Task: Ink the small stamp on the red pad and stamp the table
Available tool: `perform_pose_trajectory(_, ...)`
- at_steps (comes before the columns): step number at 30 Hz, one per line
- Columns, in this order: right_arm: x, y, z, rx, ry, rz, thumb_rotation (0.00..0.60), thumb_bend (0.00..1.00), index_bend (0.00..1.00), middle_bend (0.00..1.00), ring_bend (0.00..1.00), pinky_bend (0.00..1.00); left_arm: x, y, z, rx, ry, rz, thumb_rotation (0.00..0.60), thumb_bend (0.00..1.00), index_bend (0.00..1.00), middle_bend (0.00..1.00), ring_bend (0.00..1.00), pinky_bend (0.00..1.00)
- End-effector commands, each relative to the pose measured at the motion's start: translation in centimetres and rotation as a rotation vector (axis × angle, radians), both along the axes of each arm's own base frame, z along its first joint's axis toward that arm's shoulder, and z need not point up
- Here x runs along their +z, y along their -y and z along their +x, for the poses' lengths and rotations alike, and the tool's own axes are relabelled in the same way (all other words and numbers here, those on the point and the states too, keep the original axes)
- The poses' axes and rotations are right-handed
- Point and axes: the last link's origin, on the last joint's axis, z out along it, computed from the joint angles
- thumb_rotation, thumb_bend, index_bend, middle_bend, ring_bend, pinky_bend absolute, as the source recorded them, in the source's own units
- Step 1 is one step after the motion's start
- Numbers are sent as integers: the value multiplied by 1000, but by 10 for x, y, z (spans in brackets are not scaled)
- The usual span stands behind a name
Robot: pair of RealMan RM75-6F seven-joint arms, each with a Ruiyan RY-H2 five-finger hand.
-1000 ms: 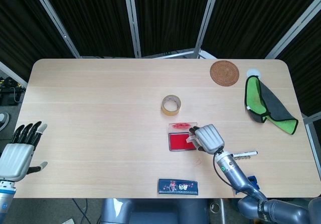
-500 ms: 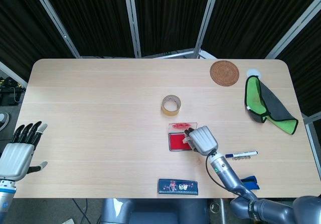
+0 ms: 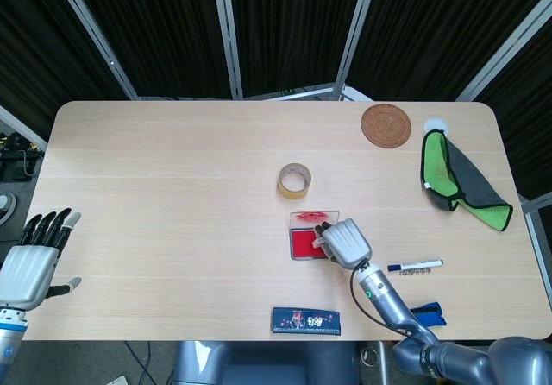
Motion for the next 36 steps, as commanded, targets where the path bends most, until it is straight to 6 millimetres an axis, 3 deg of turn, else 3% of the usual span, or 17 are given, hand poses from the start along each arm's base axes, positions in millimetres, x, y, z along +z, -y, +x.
perform_pose_trajectory(1, -2, -1, 0, 9, -5, 2, 600, 601, 594, 555, 778, 980, 0, 0, 0, 0, 0, 0, 600, 0, 0, 0, 0, 0)
perform_pose_trajectory(20, -3, -1, -7, 8, -14, -7, 600, 605, 596, 556, 778, 980, 1, 1, 1, -1, 3, -6, 600, 0, 0, 0, 0, 0)
perform_pose_trajectory(25, 12, -2, 0, 31, 42, -33, 600, 605, 596, 556, 778, 980, 1, 2, 1, -4, 7, -5, 600, 0, 0, 0, 0, 0)
perform_pose_trajectory(29, 38, -6, 9, 76, 88, -58, 600, 606, 595, 556, 778, 980, 2, 4, 2, -10, 9, -7, 600, 0, 0, 0, 0, 0)
perform_pose_trajectory(36, 56, -18, 2, 89, 69, -41, 600, 606, 596, 555, 778, 980, 2, 6, 3, -16, 11, -8, 600, 0, 0, 0, 0, 0)
